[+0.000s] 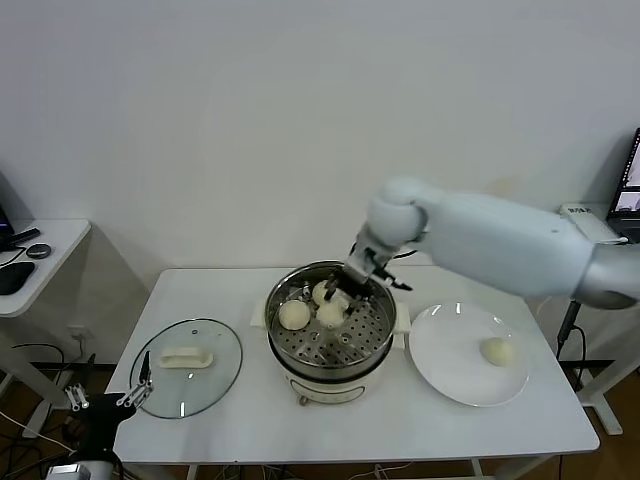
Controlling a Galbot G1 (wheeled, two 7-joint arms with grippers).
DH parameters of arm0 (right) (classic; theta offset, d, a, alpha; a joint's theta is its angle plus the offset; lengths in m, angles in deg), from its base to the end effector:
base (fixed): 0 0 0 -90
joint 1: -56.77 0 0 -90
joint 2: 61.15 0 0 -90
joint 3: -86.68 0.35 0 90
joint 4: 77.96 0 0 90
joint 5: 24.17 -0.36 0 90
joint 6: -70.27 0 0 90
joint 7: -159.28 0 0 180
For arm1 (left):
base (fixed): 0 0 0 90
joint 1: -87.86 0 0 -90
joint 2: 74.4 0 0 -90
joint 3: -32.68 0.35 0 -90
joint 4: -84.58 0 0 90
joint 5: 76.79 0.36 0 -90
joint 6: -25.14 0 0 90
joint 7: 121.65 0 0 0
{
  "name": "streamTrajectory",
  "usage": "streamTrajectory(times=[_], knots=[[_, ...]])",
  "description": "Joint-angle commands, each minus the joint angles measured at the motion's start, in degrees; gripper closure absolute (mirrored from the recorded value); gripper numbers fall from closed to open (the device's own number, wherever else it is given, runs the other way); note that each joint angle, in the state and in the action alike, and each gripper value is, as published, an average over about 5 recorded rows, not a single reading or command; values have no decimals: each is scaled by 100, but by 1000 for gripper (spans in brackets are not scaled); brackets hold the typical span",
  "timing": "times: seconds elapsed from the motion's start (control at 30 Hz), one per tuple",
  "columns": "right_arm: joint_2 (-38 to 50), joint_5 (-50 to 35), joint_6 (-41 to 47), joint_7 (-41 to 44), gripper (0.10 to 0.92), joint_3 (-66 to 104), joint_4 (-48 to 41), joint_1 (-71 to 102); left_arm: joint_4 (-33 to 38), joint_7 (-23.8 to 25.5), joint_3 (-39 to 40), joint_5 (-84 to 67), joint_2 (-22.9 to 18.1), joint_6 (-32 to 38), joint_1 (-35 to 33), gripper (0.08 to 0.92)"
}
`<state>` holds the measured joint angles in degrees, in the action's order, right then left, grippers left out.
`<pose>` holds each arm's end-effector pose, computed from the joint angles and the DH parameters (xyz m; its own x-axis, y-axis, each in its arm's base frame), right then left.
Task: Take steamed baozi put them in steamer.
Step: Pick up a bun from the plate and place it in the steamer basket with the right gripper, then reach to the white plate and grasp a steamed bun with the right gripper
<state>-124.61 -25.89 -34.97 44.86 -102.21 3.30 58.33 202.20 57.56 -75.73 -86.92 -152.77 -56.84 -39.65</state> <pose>0.5174 0.1337 -0.0691 -0.0284 -0.2743 0.9612 -0.3538 -0.8966 -0.2663 0.1432 0.1356 -0.3104 -0.9847 -0.1708 -0.0331 -0.1740 0.9692 0.1742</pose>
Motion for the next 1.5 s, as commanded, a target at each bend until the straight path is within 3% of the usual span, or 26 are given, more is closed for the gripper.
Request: streamTrajectory(times=[0.03,0.4,0.73,0.87,1.0,1.3,1.5], knots=[[-745,712,-982,-49,574,-428,-176,43,-10,-2,-32,-3,-10,5,4,177],[-775,971,-1346,8,524,-499,-169,99,-114,-10,-24,-6,-17,50,8,177],[-473,868,-1319,-29,262,-302,-5,-132,-133,-7,-9,-3,-20,49,32,177],[-43,773,-1209,182,208,-73,74,-434,-130,-6,-4,-3,-13,44,48,177],[681,554,-617,447,203,266,111,-587,-122,-2,13,-5,1,44,57,177],[2858,56,2036,771,203,672,491,-298,-115,12,145,10,70,21,126,177],[3880,476,2495,905,203,1468,506,806,-174,21,310,79,88,5,212,177]])
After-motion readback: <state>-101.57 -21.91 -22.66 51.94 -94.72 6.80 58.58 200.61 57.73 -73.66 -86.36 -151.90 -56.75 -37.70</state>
